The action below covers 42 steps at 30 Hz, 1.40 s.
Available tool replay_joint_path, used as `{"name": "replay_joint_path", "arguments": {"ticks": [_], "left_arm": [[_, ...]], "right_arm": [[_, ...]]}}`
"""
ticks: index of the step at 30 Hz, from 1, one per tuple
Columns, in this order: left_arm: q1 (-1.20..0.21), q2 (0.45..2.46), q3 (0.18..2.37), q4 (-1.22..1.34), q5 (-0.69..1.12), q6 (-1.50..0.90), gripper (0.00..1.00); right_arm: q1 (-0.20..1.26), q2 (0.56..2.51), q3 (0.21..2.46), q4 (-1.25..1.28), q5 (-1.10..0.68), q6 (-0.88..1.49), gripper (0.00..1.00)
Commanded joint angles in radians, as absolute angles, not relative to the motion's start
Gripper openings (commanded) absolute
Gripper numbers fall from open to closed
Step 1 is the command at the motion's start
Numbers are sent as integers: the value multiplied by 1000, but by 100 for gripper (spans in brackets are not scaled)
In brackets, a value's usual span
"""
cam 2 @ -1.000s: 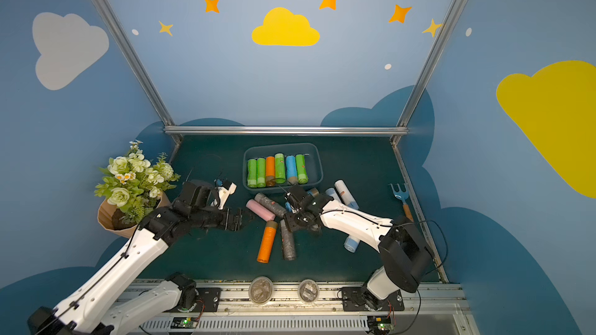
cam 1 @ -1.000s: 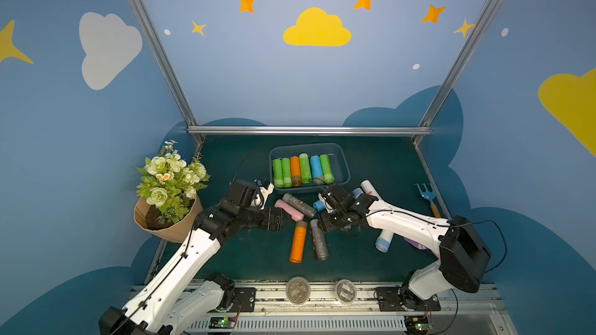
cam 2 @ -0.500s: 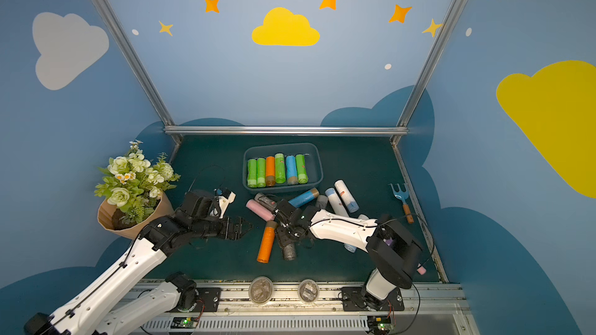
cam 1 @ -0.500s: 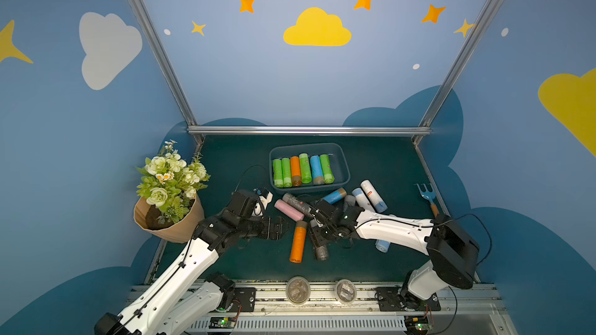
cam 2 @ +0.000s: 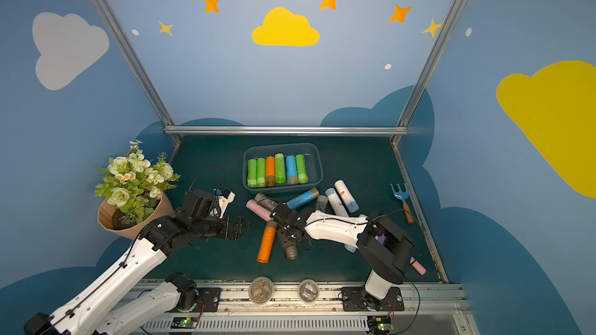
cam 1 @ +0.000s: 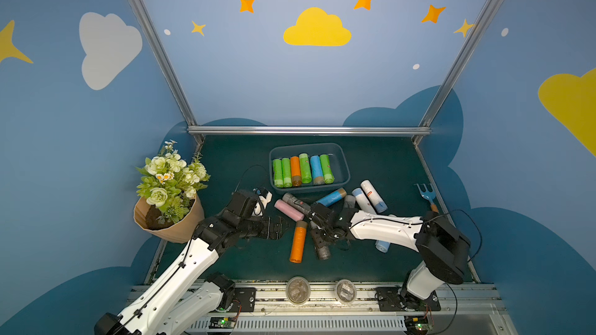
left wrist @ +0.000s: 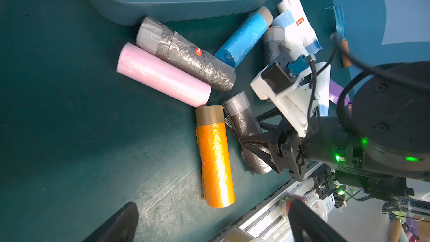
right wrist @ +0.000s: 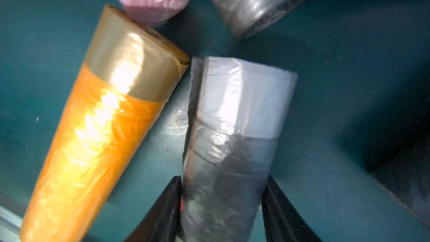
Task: Put the roll of trash bags into the storage box
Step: Pick up the roll of trash bags from the center of the board, then place the roll of trash bags in the storage box.
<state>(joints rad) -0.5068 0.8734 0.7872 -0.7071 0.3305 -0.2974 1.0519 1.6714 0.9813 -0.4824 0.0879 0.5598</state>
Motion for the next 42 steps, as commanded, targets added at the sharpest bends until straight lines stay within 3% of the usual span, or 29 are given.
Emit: {"name": "replay_joint_path", "arguments": {"ticks": [1, 4, 9, 12, 27, 42], "left_arm": [[-509, 868, 795, -717, 327, -302, 100], [-509, 868, 796, -716, 329, -302, 100], [-508, 865, 797, -717, 326, -301, 100], [-508, 864, 796, -716, 325, -301, 100], [-465, 890, 829, -676, 341, -280, 100], [-448, 1247, 1254, -550, 402, -206, 100]], "right_arm": [[1052, 1703, 984, -498, 99, 571, 49], [1045, 1712, 985, -501, 95, 568, 49], [1030, 1658, 961, -512, 91, 562, 30], [1019, 1594, 936, -534, 90, 559, 27], [825, 1268, 893, -640, 5, 471, 24], [581, 1331, 1153, -788, -102, 288, 25]]}}
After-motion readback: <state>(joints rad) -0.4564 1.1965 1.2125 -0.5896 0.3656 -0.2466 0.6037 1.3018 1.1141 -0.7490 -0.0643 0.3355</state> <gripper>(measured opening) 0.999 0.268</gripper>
